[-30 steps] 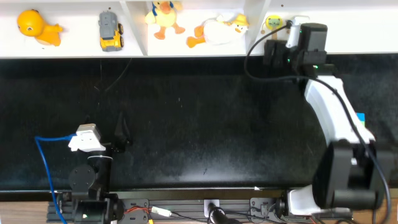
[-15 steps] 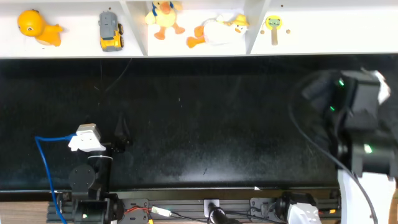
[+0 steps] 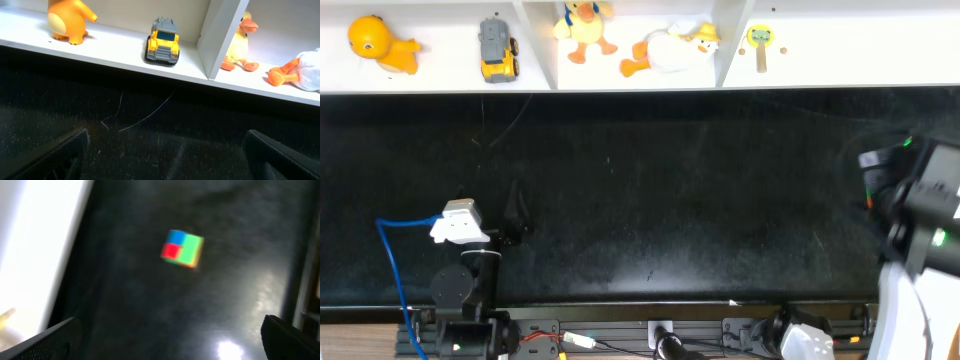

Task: Store Toys

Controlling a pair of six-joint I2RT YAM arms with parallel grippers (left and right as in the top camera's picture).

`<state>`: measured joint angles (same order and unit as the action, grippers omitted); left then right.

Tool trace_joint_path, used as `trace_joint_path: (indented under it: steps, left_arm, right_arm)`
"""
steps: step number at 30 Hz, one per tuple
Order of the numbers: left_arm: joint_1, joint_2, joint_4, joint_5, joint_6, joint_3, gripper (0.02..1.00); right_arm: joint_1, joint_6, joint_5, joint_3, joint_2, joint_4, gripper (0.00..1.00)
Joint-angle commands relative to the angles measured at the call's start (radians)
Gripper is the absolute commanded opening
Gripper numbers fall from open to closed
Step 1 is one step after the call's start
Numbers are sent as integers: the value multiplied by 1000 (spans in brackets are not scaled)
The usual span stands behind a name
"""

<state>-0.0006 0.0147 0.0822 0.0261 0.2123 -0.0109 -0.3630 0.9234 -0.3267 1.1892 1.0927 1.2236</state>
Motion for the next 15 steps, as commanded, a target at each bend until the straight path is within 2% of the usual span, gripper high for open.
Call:
trace_joint_path:
  steps: [1, 6, 15]
  left_arm:
    - [-6, -12, 2, -13, 24, 3, 998]
    - [-6, -12, 2, -13, 24, 3, 998]
    - [-6, -12, 2, -13, 24, 3, 998]
  right_arm:
    - [-152, 34, 92, 9, 161, -4, 998]
    - [-248, -49, 117, 9, 329, -88, 996]
    - [-272, -75, 127, 9, 517, -192, 998]
